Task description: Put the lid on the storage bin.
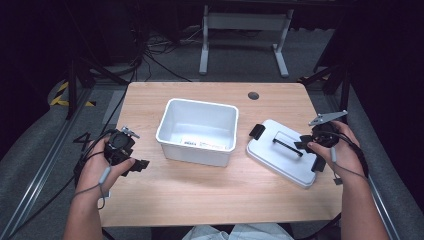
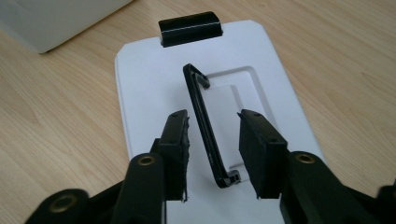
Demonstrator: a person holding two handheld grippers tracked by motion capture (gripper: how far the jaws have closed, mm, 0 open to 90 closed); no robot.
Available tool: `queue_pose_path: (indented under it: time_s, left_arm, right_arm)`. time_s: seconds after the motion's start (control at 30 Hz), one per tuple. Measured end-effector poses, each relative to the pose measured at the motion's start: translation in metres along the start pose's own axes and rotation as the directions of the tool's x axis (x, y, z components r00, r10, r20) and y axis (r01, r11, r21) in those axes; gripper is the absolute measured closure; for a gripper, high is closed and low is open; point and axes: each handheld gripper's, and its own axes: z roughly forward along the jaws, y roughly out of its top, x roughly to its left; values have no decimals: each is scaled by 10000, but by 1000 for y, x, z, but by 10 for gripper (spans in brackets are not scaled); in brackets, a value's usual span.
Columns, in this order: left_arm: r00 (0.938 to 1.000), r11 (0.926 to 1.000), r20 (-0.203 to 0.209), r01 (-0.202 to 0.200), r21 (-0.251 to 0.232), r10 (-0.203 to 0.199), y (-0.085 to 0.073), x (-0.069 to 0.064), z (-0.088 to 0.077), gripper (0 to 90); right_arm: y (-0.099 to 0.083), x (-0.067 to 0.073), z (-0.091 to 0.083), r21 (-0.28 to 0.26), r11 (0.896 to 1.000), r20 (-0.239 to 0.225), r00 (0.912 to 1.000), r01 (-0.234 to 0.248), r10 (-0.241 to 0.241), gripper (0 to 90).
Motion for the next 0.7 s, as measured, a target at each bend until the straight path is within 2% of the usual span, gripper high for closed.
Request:
queue_pose_path:
  time_s: [0.07,0.2,0.37,0.47,0.7]
  left_arm:
    - [10000,10000,-2,22,17,-22,-2,0,-1,294]
    - [10000,10000,-20,75,51,-75,-6,0,-2,294]
    - [9999,9997,39,150,205,-151,-9,0,-2,297]
    - [9998,9996,32,175,215,-176,-9,0,-1,297]
    - [9997,9994,125,190,288,-193,-7,0,2,295]
  right_arm:
    - [2,1,3,36,10000,-148,9999,72,-71,595]
    - [5,4,14,460,9976,-149,9986,509,-503,592]
    - [7,6,34,935,9908,-600,9939,981,-927,592]
    - [8,6,43,1295,9850,-397,9932,1140,-1097,605]
    - [2,-1,64,1865,9741,-294,9918,1277,-1243,674]
